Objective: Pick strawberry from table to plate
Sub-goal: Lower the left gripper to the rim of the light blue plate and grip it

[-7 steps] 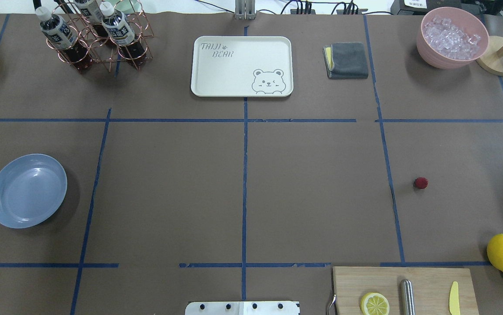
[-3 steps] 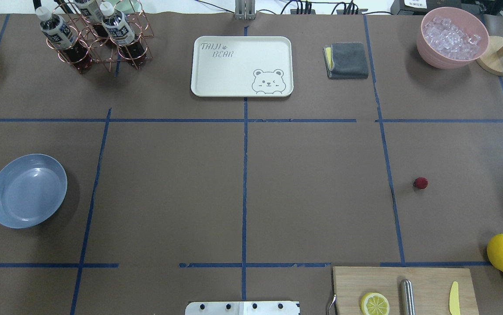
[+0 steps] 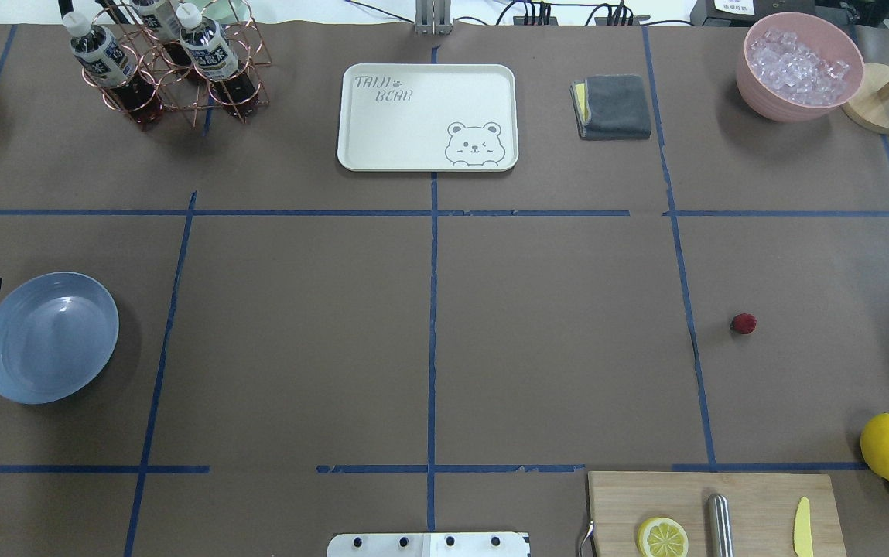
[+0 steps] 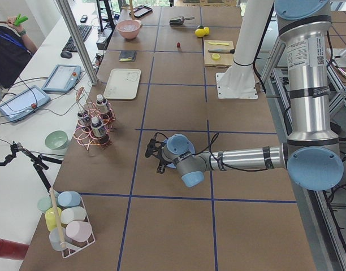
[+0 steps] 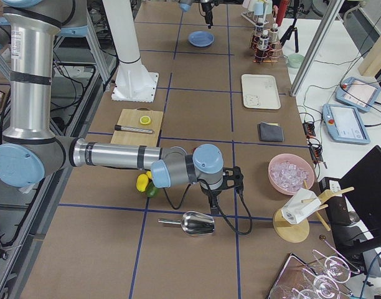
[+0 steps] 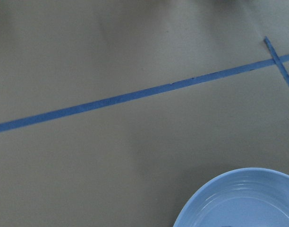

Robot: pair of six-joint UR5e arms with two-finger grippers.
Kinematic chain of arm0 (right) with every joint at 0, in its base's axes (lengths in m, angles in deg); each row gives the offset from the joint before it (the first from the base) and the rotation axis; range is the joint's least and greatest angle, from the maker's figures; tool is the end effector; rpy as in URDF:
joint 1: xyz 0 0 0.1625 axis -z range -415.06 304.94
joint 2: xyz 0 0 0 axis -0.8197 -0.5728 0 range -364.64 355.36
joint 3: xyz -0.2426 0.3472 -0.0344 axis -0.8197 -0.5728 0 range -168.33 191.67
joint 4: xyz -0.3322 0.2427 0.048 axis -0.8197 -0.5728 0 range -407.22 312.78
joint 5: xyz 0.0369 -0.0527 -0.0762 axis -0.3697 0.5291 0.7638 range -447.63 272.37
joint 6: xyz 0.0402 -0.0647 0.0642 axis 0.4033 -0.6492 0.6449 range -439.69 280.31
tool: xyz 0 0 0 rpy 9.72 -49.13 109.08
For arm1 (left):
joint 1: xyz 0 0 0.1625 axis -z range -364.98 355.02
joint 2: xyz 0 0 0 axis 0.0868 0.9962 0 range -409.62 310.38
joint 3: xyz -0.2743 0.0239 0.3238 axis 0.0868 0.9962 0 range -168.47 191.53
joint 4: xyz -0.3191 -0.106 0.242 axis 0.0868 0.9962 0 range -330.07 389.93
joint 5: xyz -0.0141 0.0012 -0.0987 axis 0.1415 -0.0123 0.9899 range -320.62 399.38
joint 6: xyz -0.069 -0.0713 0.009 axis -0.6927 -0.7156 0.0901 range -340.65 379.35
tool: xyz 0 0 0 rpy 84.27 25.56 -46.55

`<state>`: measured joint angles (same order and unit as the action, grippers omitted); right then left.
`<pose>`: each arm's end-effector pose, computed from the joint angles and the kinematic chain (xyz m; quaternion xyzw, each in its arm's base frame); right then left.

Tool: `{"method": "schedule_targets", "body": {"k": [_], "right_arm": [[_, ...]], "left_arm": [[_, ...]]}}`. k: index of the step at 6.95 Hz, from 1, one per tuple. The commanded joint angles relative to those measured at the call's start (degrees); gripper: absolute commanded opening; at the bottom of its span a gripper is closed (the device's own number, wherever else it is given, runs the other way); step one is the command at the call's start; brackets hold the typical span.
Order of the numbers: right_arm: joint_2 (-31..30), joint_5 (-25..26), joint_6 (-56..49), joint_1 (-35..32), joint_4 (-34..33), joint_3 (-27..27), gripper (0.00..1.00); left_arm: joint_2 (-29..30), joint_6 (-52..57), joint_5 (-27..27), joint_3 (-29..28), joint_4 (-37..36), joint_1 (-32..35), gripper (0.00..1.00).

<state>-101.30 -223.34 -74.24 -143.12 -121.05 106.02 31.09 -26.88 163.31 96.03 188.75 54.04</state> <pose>0.0465 -0.4580 0.6441 0.0862 -0.3919 -0.0188 0.9158 0.1579 -0.4139 0.6499 0.1774 0.4743 0.0184 0.8621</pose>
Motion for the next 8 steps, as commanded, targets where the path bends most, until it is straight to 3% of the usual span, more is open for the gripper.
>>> {"method": "schedule_targets", "body": {"k": [1,2,4,5,6,8], "right_arm": [[-0.02,0.00,0.00,0.00,0.00,0.04,1.00],[-0.02,0.00,0.00,0.00,0.00,0.04,1.00],[-0.02,0.09,0.00,0.00,0.00,-0.04,1.00],[0.06,0.09,0.00,0.00,0.00,0.04,1.00],[-0.02,0.09,0.09,0.00,0.00,0.04,1.00],[0.06,0.00,0.09,0.00,0.00,0.05,1.00]], "left_arm": [[-0.29,-2.90,-1.93,-1.00,0.97,-3.98,0.61],[-0.29,-2.64,-1.94,-1.35,1.05,-4.52,0.60],[-0.56,-2.20,-1.94,-1.53,1.49,-5.05,0.49],[-0.64,-2.29,-1.94,-1.53,2.02,-5.49,0.36],[-0.73,-2.20,-1.85,-1.53,2.20,-5.58,0.00],[-0.82,-2.64,-1.24,1.34,1.59,-5.58,0.00]]}}
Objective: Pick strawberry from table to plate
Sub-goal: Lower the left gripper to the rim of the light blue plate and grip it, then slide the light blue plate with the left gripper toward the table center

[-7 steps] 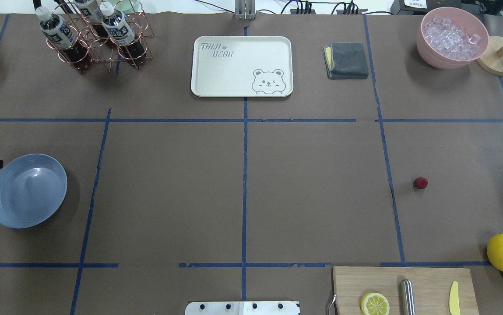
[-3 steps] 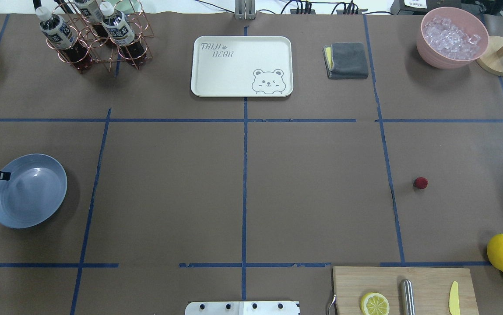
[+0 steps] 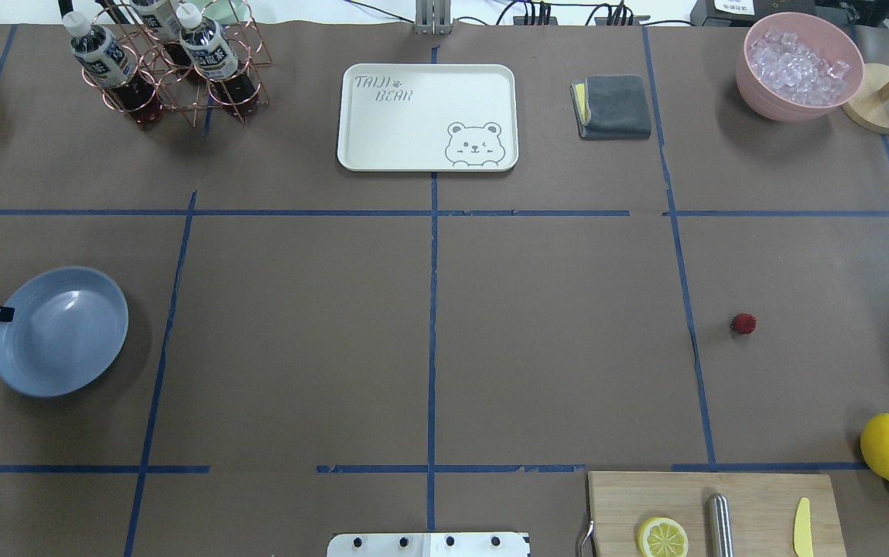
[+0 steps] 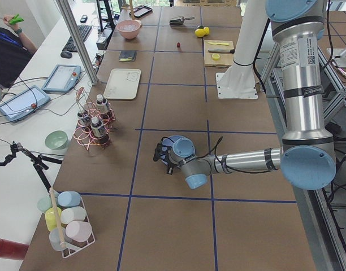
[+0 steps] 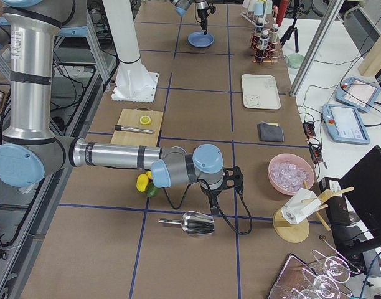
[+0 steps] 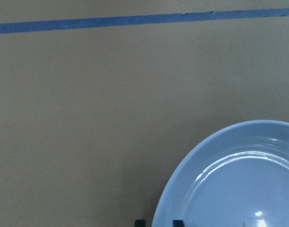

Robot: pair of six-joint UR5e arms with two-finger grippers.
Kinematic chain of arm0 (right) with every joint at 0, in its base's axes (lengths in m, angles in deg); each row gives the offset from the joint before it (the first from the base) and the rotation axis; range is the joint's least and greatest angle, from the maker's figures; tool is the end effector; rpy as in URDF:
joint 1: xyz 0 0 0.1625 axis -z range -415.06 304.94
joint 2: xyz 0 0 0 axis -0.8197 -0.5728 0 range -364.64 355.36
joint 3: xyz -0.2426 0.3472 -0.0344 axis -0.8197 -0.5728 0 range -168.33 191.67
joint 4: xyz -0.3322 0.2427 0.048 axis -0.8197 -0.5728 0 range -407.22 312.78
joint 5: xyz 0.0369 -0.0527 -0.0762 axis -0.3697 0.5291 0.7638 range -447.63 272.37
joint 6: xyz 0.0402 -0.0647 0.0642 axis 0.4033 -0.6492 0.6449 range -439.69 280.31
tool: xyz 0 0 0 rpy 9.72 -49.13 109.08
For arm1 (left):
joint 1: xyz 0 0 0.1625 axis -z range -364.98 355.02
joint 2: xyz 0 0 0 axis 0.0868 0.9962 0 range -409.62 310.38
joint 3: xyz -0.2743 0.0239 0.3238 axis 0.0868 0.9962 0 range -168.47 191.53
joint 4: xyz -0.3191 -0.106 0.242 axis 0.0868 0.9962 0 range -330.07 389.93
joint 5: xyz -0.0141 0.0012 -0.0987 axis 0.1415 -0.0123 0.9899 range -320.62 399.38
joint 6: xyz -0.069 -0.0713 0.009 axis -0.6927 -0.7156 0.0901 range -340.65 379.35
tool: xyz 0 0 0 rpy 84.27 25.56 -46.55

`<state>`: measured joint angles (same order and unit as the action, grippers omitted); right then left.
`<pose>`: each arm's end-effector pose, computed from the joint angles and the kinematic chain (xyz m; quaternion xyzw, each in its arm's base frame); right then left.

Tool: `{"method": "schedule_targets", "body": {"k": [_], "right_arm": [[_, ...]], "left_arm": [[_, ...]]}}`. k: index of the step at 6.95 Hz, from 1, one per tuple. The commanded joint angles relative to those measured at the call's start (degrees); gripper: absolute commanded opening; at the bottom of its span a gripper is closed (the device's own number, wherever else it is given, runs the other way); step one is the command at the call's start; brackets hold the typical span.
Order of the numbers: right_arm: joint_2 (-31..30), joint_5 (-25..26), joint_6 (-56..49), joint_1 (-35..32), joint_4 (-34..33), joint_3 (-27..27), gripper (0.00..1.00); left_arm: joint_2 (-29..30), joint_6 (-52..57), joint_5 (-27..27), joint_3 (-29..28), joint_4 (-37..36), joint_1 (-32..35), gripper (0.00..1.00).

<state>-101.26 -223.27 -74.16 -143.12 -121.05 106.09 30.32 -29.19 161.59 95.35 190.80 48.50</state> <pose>0.0465 -0.4584 0.6432 0.0869 -0.3914 -0.0185 0.9159 0.1907 -0.3924 0.6582 0.1583 0.4797 0.0373 0.8622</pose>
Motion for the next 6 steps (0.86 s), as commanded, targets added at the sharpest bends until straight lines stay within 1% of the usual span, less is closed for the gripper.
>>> {"method": "schedule_targets", "body": {"k": [1,2,3,4,5,6], "right_arm": [[-0.07,-0.07,0.10,0.00,0.00,-0.03,1.00],[0.02,-0.07,0.53,0.00,0.00,0.14,1.00],[-0.07,-0.16,0.71,0.00,0.00,0.14,1.00],[-0.07,-0.07,0.71,0.00,0.00,0.14,1.00],[-0.07,-0.07,0.71,0.00,0.00,0.14,1.00],[-0.07,-0.07,0.80,0.00,0.09,0.23,1.00]], "left_arm": [[0.47,-0.77,1.52,6.83,-4.39,0.04,0.00],[1.52,-0.95,2.31,14.53,-14.08,-0.04,0.00],[5.36,-3.65,2.06,19.83,-22.45,-0.04,0.00],[13.23,-10.81,1.71,19.45,-25.75,-1.09,0.00],[19.31,-13.75,-0.29,19.36,-29.87,-4.58,0.00],[26.95,-18.22,-5.88,19.27,-36.61,-9.83,0.00]]}}
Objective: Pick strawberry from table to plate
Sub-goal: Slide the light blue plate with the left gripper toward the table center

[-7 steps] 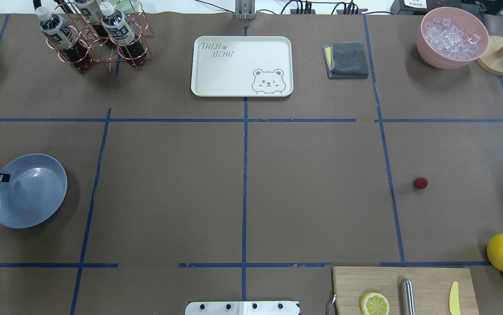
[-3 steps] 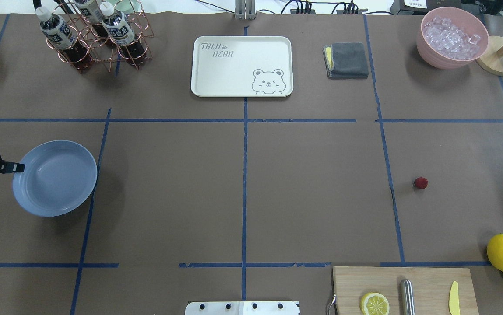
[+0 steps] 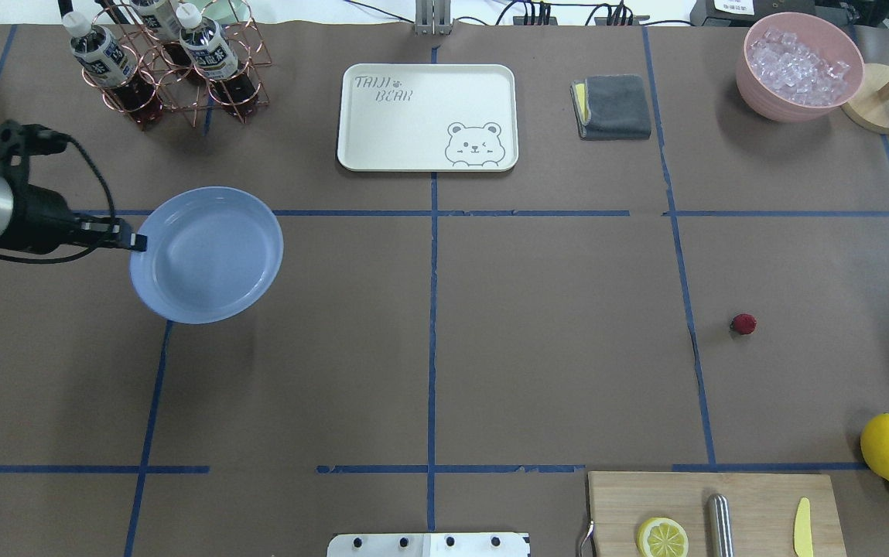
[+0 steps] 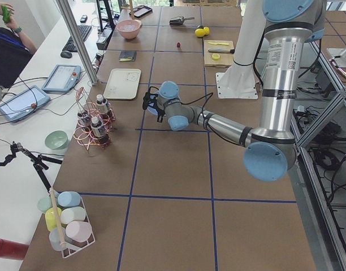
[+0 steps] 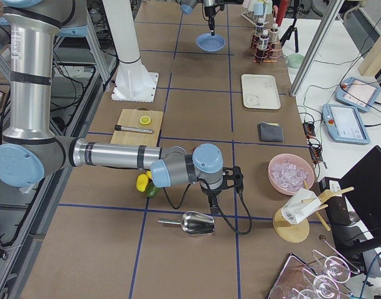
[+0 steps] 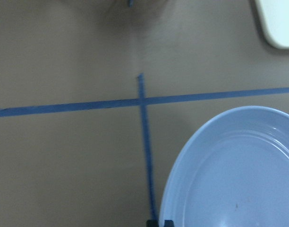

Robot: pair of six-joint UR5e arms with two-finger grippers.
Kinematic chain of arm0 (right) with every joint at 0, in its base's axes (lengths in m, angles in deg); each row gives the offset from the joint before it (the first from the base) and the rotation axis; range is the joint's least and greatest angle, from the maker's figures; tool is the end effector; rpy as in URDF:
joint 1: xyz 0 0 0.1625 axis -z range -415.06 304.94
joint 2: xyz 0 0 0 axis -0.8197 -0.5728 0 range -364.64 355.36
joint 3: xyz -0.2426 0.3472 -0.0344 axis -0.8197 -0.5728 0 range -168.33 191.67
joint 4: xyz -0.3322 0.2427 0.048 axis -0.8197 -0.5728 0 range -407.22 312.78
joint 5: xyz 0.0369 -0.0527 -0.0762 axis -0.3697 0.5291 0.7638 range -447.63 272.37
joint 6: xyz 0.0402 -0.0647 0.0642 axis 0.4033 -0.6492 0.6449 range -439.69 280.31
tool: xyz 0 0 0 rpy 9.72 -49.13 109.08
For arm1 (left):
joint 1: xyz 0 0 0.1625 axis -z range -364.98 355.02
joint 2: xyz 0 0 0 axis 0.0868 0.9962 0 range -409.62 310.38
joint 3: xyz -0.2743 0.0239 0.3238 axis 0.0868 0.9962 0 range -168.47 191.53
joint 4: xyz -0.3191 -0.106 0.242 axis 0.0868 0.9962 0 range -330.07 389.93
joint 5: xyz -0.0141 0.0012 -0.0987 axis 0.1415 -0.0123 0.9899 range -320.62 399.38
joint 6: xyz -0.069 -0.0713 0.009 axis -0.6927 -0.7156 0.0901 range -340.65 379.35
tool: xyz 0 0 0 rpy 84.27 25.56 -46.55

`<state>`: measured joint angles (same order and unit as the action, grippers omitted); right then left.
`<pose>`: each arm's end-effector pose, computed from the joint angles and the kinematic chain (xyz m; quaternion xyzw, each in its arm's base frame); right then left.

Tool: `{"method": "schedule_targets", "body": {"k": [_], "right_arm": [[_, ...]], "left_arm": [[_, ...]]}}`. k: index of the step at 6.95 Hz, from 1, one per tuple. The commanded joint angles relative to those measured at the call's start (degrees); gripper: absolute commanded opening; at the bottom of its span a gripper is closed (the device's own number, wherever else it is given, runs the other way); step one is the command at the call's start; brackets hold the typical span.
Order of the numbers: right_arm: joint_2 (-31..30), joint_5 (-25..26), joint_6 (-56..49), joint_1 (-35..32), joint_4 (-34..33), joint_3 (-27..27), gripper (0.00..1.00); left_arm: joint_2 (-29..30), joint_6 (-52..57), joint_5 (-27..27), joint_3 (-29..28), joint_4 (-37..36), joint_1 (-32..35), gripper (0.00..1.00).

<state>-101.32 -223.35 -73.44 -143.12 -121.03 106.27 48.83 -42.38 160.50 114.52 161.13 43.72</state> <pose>0.0465 -0.4581 0.6420 0.0854 -0.3926 -0.0133 0.9156 0.3010 -0.4665 0.3902 0.1323 0.5346 -0.0087 0.8346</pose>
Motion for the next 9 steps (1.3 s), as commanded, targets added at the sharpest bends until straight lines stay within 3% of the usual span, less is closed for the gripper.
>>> {"method": "schedule_targets", "body": {"k": [1,3,9], "right_arm": [[0.00,0.01,0.08,0.00,-0.02,-0.03,1.00],[0.00,0.01,0.08,0.00,-0.02,-0.03,1.00],[-0.09,0.01,0.34,-0.09,-0.02,0.06,1.00]], "left_arm": [[15.90,-10.20,-8.50,-0.85,-13.36,-10.85,0.00],[21.84,-14.03,-17.64,-6.28,-13.77,-20.44,0.00],[22.13,-13.59,-18.74,-12.11,-10.87,-22.42,0.00]]}}
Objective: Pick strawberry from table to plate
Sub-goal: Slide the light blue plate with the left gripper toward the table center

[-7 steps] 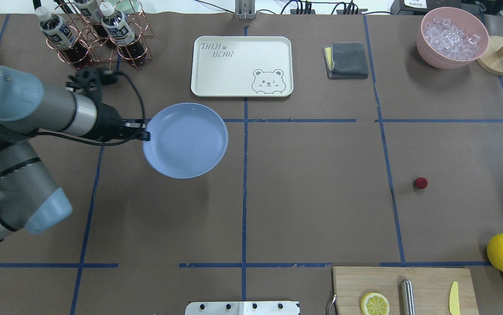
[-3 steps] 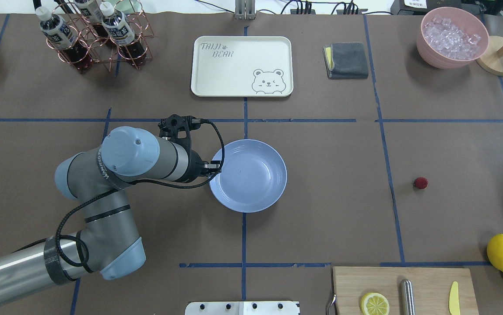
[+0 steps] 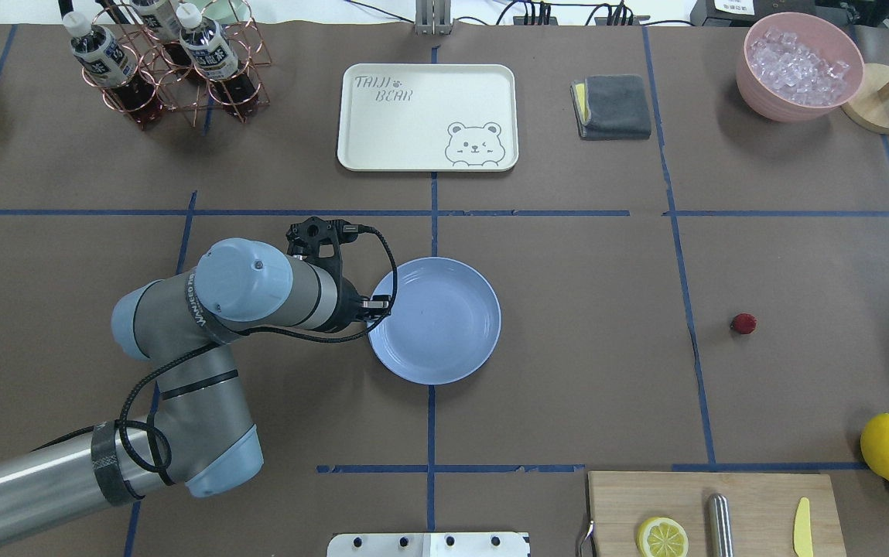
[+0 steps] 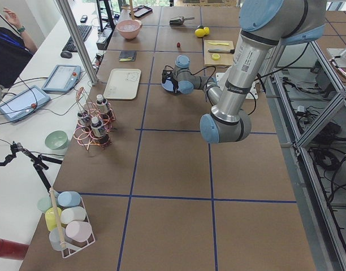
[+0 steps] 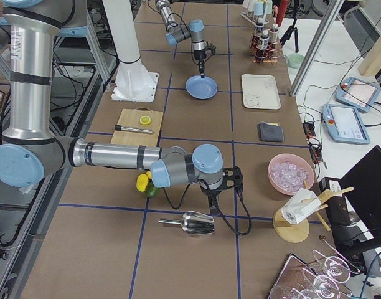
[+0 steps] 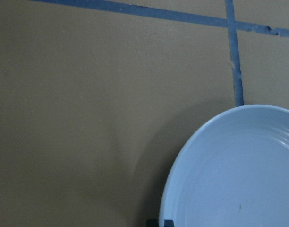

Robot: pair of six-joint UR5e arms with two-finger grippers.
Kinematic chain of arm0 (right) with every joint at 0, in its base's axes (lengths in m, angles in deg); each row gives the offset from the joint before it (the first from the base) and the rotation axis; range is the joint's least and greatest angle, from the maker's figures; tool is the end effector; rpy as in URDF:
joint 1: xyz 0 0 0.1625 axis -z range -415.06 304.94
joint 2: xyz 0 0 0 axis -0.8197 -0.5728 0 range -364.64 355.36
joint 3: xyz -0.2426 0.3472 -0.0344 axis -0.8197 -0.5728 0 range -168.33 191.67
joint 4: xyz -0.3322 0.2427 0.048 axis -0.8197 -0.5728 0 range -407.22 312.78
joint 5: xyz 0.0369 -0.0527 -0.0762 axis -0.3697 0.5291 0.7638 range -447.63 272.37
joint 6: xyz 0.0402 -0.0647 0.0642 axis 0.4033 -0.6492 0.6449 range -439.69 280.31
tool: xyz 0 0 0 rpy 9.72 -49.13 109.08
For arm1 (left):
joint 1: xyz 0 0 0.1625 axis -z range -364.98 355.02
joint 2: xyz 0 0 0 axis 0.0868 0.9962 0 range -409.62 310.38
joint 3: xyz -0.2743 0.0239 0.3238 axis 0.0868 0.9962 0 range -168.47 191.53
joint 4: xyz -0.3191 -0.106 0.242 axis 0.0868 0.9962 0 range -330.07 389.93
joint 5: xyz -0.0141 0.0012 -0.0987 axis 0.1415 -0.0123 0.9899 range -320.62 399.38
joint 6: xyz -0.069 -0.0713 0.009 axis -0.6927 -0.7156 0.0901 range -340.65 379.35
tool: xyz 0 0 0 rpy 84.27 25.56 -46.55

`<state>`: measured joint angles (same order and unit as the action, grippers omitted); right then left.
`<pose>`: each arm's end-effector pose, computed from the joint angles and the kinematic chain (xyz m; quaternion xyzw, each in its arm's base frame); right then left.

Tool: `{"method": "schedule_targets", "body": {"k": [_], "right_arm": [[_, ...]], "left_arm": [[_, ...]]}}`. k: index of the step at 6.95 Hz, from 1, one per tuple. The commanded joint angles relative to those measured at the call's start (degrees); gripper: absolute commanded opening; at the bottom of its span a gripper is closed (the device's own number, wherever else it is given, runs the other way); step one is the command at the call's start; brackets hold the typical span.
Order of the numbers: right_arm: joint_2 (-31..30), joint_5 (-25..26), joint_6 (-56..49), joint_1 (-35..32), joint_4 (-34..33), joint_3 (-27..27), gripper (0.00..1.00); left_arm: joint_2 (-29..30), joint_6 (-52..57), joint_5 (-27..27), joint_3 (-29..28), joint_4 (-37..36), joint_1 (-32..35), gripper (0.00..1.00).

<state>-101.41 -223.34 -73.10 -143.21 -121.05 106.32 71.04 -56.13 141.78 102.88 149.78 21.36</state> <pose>0.0472 -0.4573 0.6423 0.0841 -0.3927 -0.0096 0.9158 0.5617 -0.4030 0.2781 0.0916 0.5112 -0.0325 0.8539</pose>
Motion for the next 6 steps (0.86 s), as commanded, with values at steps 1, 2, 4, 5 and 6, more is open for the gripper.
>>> {"method": "schedule_targets", "body": {"k": [1,2,4,5,6], "right_arm": [[0.00,0.00,0.00,0.00,0.00,0.01,1.00],[0.00,0.00,-0.08,0.00,0.00,0.09,1.00],[0.70,0.00,-0.08,0.00,0.17,1.06,1.00],[0.70,0.09,-0.52,0.08,0.70,3.50,1.00],[0.70,-0.17,-0.09,0.17,3.75,4.48,1.00]], "left_arm": [[-0.08,0.42,-0.01,-0.39,0.48,-0.06,0.48],[-0.26,0.94,-0.18,0.14,0.39,-0.06,0.99],[-3.22,8.44,0.52,6.52,-3.27,4.30,1.00],[-4.55,18.95,0.61,13.08,-12.52,8.77,1.00],[-6.57,27.49,3.91,17.07,-19.92,15.43,1.00]]}}
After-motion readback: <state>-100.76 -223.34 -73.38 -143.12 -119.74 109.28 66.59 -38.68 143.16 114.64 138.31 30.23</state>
